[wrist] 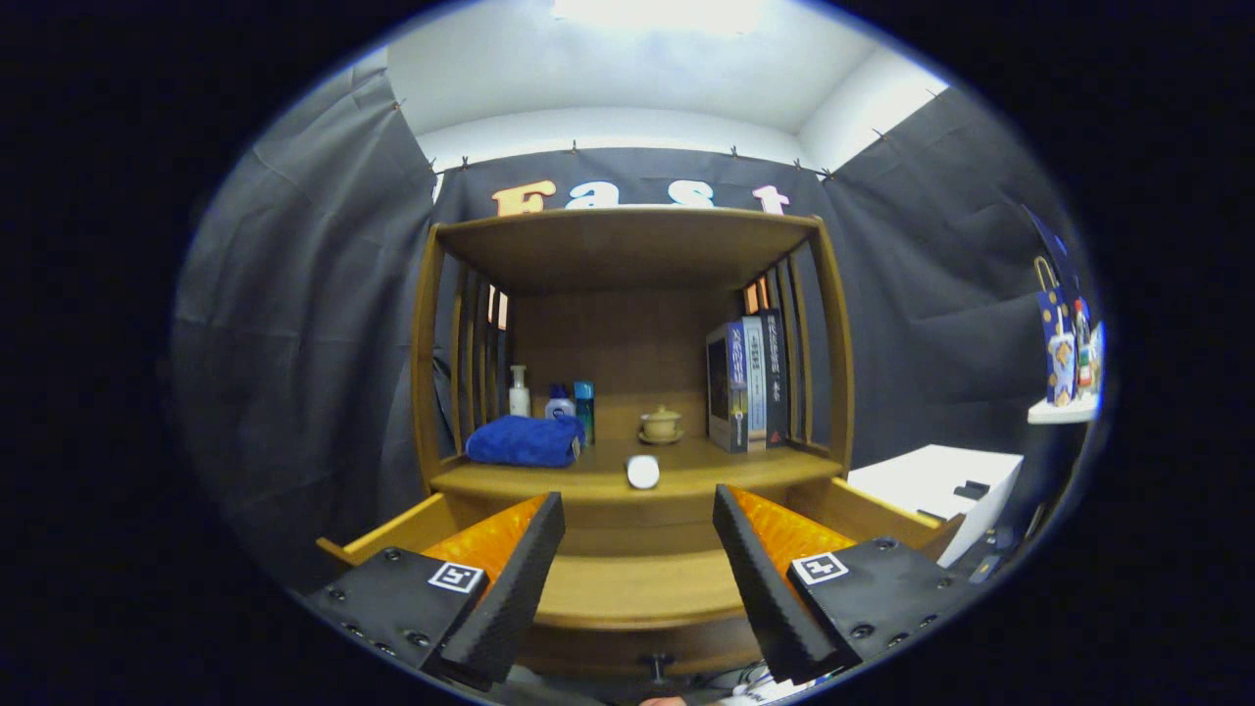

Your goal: Pull open the drawer, take out the items inside it, and place them on the countertop above the cabinet.

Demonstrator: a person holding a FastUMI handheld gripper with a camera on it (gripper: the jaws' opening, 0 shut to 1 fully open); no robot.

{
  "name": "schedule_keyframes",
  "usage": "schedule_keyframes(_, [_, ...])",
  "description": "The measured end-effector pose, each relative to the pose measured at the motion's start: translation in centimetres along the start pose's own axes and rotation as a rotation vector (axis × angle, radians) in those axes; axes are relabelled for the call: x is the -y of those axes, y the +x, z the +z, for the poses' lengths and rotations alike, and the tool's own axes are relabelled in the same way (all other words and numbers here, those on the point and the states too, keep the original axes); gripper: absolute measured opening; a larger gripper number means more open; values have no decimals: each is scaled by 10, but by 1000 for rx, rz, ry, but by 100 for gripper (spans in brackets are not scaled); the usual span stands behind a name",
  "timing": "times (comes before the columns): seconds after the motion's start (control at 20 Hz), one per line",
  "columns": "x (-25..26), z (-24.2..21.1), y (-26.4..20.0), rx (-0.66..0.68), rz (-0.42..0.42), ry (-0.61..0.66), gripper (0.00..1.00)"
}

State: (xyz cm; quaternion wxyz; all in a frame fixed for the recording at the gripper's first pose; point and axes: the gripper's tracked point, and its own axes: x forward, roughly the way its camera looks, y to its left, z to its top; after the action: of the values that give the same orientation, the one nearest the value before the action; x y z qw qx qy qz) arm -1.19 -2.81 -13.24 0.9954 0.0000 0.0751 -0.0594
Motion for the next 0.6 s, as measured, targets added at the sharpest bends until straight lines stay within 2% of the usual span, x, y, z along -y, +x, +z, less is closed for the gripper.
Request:
schedule_keyframes(0.15, [12,-40,-12,-82,17,-16,99])
schedule_keyframes(0.3, [24,-35,-22,-72,-3,-15,100])
schedule_keyframes(0.5, [18,-64,-35,-137,32,25,100])
schedule_keyframes(0.6, [30,-76,-25,-184,0,36,100])
